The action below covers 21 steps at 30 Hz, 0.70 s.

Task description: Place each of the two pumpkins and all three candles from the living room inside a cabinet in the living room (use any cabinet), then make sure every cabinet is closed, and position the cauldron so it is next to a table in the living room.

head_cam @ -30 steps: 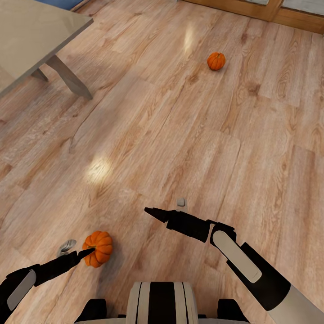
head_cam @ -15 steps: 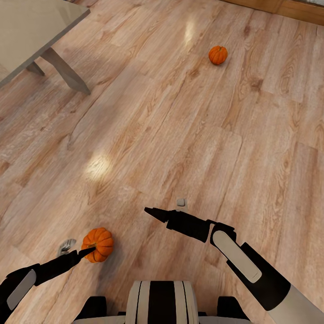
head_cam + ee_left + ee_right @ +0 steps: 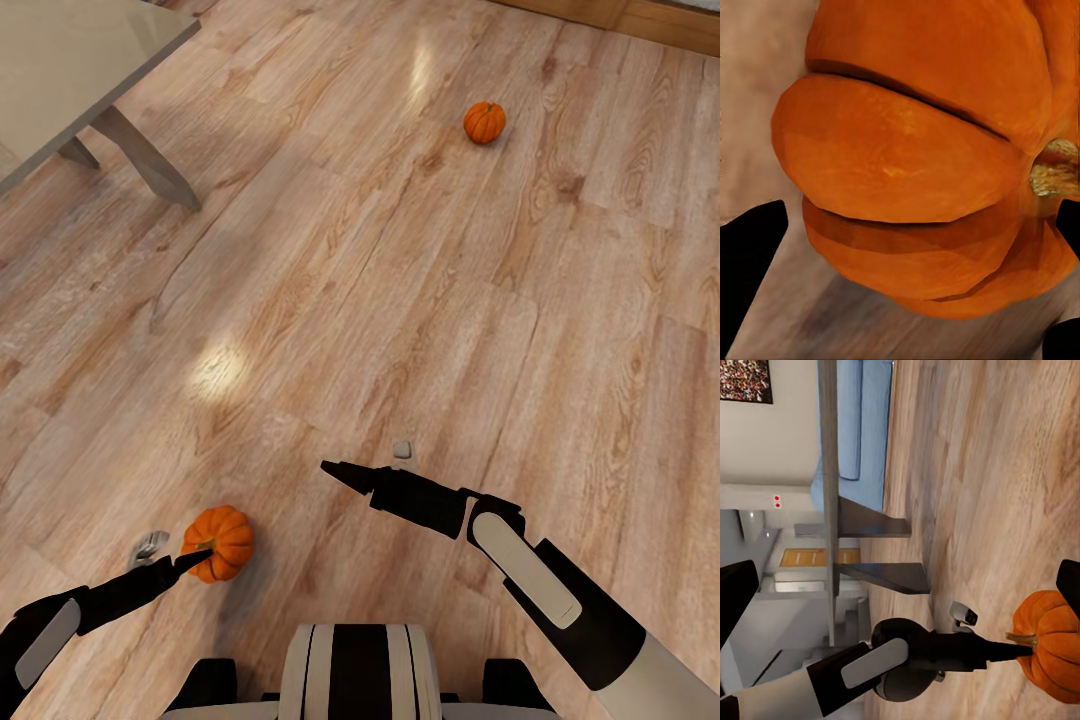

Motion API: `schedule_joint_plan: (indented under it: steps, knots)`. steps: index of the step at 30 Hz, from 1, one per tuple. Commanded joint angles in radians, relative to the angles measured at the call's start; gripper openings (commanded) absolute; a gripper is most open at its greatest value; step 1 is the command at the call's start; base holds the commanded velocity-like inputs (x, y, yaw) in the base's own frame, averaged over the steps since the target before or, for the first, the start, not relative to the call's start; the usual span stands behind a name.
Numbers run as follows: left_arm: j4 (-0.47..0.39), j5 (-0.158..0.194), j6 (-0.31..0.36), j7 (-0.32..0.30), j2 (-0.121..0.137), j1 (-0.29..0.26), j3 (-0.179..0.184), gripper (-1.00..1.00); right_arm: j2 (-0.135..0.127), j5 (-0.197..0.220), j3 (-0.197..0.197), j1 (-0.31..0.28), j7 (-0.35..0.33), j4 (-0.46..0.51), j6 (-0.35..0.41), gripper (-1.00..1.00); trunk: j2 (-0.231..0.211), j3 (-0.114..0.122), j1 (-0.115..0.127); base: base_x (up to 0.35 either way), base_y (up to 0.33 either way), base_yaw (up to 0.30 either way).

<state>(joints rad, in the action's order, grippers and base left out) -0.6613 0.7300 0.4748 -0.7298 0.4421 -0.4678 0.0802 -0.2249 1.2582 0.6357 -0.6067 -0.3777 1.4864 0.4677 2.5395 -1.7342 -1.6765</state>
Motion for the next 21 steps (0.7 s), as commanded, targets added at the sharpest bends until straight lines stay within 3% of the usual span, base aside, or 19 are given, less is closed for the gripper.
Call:
schedule_joint_plan:
  steps: [1,21]
  knots:
    - [0.002,-0.008,-0.004,0.014,0.001,0.0,0.002,-1.0,-0.001,0.007,0.001,-0.001,0.0,0.0,0.003,1.0,0.0,-0.001,0.0,0.0,0.0,0.0]
    - [0.002,-0.007,-0.005,0.009,0.001,0.0,-0.004,-1.0,-0.001,0.007,0.001,-0.001,0.0,0.0,0.003,1.0,0.0,-0.001,0.0,0.0,0.0,0.0]
